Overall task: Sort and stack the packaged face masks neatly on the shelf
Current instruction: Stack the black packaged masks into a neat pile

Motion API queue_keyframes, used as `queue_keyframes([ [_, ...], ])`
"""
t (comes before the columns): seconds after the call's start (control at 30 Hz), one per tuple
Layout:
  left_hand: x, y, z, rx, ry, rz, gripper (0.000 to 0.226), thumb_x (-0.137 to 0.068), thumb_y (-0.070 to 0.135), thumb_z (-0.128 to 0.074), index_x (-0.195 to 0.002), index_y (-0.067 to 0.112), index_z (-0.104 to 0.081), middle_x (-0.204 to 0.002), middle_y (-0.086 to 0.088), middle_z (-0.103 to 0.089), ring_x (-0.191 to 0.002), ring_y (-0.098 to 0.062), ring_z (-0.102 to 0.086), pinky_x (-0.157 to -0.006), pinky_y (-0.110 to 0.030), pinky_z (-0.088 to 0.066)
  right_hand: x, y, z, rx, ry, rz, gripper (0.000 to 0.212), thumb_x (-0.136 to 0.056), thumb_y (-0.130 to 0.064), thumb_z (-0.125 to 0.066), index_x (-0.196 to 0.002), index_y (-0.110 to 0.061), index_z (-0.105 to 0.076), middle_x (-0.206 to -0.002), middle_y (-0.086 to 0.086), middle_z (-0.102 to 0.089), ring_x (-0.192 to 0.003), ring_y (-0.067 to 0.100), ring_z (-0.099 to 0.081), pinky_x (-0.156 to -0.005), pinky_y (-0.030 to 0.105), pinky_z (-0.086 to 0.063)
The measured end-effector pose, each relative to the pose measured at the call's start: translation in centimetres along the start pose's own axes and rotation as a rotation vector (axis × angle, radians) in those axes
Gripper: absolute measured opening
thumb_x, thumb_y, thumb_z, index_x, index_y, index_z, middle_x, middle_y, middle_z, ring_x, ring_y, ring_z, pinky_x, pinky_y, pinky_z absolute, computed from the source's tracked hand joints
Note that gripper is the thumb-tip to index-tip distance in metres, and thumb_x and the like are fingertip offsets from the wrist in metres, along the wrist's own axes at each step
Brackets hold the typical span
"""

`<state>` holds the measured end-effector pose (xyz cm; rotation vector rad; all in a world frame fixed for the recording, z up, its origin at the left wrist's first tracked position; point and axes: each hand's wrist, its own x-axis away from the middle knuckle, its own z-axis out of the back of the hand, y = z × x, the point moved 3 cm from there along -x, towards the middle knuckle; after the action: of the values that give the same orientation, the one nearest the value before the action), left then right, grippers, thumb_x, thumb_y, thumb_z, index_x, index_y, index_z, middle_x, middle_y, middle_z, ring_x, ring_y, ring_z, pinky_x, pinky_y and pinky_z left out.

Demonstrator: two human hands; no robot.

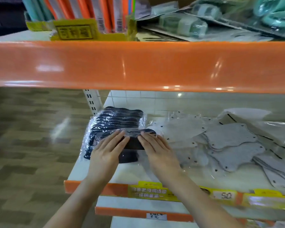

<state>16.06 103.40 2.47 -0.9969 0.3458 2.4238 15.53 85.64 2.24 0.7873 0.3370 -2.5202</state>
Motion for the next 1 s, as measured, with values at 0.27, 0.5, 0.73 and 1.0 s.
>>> queue_keyframes([
  [0.27,3.3,-5.0,-0.6,-0.028,-0.173,-0.012,0.058,-0.072,-0.011,-0.032,-0.117,0.004,-0.067,-0.126,-0.011,-0.062,-0.12,-0.029,-0.057,-0.1,-0.04,-0.039,-1.1,-4.6,-4.1,0.033,-0.249,-0.038,0.056,-0.066,-0.005,-0.066,-0.121,-0.011,-0.065,-0.127,0.004,-0.062,-0.114,0.018,-0.061,-0.096,0.042,-0.049],
  [0.5,5.7,-7.0,-2.0,0.031,-0.454,-0.014,0.076,-0.051,-0.012,-0.083,-0.119,0.015,-0.067,-0.132,-0.004,-0.059,-0.123,-0.021,-0.055,-0.107,-0.032,-0.031,0.1,-6.1,-5.3,0.039,-0.298,-0.071,0.067,-0.054,-0.01,-0.083,-0.118,-0.014,-0.067,-0.123,0.001,-0.065,-0.112,0.016,-0.062,-0.094,0.037,-0.049],
  [0.73,6.2,-7.1,-2.4,-0.012,-0.454,-0.024,0.063,-0.049,-0.004,-0.082,-0.109,0.012,-0.072,-0.121,-0.006,-0.065,-0.107,-0.02,-0.065,-0.094,-0.032,-0.048,0.5,-7.1,-6.3,0.095,-0.289,-0.154,0.064,-0.038,-0.015,-0.087,-0.1,-0.014,-0.075,-0.109,0.005,-0.071,-0.096,0.019,-0.068,-0.076,0.032,-0.056],
  [1.0,6.2,-6.3,-2.9,-0.084,-0.53,0.015,0.054,-0.066,0.018,-0.038,-0.105,0.006,-0.073,-0.122,-0.009,-0.065,-0.11,-0.023,-0.064,-0.085,-0.042,-0.054,0.6,-7.7,-7.5,0.117,-0.274,-0.232,0.048,-0.054,-0.032,-0.089,-0.097,-0.015,-0.075,-0.108,0.005,-0.071,-0.097,0.02,-0.068,-0.07,0.033,-0.056],
])
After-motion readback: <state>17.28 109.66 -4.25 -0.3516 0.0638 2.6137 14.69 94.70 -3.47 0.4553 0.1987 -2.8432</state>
